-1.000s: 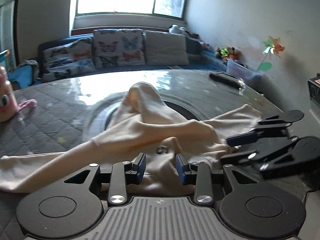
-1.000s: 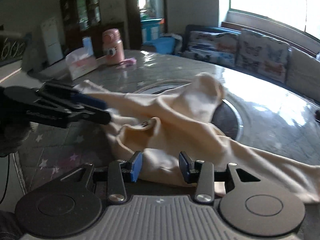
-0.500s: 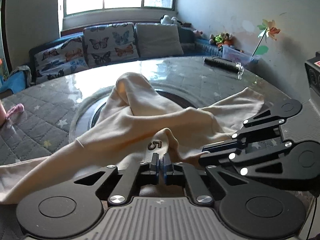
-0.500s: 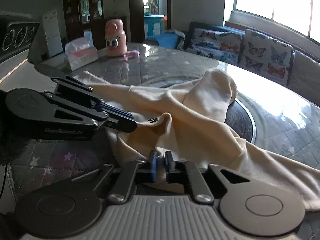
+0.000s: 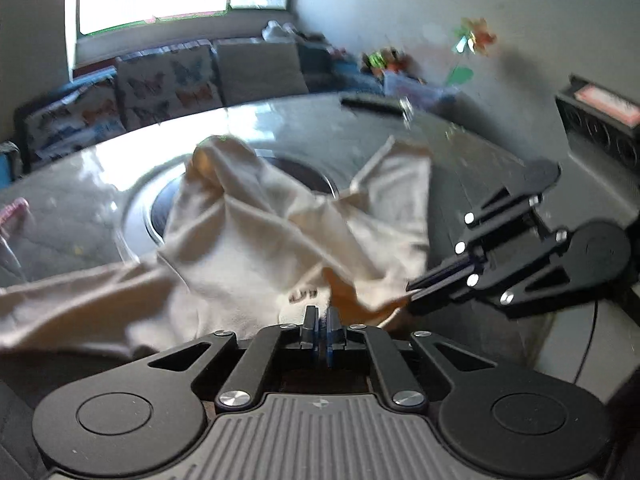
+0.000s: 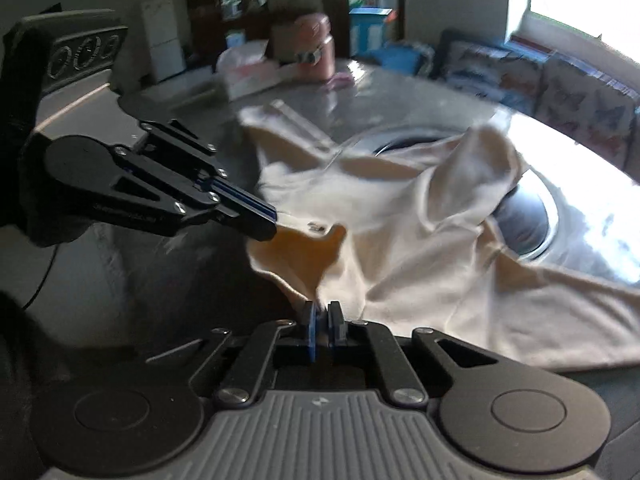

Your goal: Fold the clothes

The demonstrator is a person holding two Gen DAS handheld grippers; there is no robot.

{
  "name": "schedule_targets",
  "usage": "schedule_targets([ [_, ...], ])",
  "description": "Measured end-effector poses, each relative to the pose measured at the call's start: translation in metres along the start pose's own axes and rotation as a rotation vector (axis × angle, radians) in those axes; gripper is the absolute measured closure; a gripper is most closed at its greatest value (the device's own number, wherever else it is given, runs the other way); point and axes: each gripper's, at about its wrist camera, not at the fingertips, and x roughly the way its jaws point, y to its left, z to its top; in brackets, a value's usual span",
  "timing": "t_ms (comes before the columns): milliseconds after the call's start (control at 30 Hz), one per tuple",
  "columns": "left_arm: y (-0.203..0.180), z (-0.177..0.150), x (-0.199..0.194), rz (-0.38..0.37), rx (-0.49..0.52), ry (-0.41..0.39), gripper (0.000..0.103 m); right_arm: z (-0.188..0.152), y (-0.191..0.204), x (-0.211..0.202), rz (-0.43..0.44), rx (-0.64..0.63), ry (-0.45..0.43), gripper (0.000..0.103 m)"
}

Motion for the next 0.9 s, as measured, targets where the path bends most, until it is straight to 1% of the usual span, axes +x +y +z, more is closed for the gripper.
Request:
schedule_targets([
  [33, 0.001, -0.002, 0.001, -0.007, -0.004, 0.013, 0.099, 0.000, -0.001, -0.001, 0.022, 0.003, 0.009, 0.091],
  [67, 0.004, 0.000, 0.000, -0.008, -0.007, 0.011, 0.099, 0.000, -0.002, -0.003, 0.041, 0.006, 0.013, 0.091],
  [133, 0.009, 0.007, -0.004, -0.004, -0.012, -0.005, 0.097, 0.007, -0.008, -0.011, 0.061, 0.017, -0.008, 0.089],
  [200, 0.015, 0.013, -0.008, -0.001, -0.016, -0.022, 0.097, 0.015, -0.016, -0.016, 0.049, 0.029, -0.035, 0.089],
  [233, 0.018, 0.016, -0.009, 0.013, -0.020, -0.034, 0.097, 0.019, -0.022, -0.017, 0.036, 0.040, -0.049, 0.089],
  [367, 0.037, 0.035, -0.004, 0.108, -0.055, -0.076, 0.097, 0.033, -0.053, -0.006, -0.047, 0.108, -0.067, 0.089],
  [500, 0.061, 0.059, 0.022, 0.204, -0.134, -0.070, 0.097, 0.047, -0.086, 0.009, -0.135, 0.183, -0.077, 0.089],
  [600, 0.075, 0.074, 0.045, 0.259, -0.164, -0.061, 0.095, 0.057, -0.111, 0.020, -0.202, 0.238, -0.085, 0.089],
  [667, 0.083, 0.085, 0.061, 0.280, -0.174, -0.054, 0.089, 0.061, -0.126, 0.027, -0.227, 0.276, -0.092, 0.089],
  [733, 0.090, 0.097, 0.078, 0.298, -0.170, -0.051, 0.078, 0.064, -0.140, 0.035, -0.243, 0.314, -0.101, 0.088],
  [833, 0.104, 0.112, 0.107, 0.315, -0.172, -0.031, 0.078, 0.068, -0.162, 0.047, -0.265, 0.372, -0.113, 0.087],
  [900, 0.110, 0.119, 0.122, 0.318, -0.169, -0.021, 0.078, 0.071, -0.175, 0.055, -0.280, 0.407, -0.121, 0.081],
])
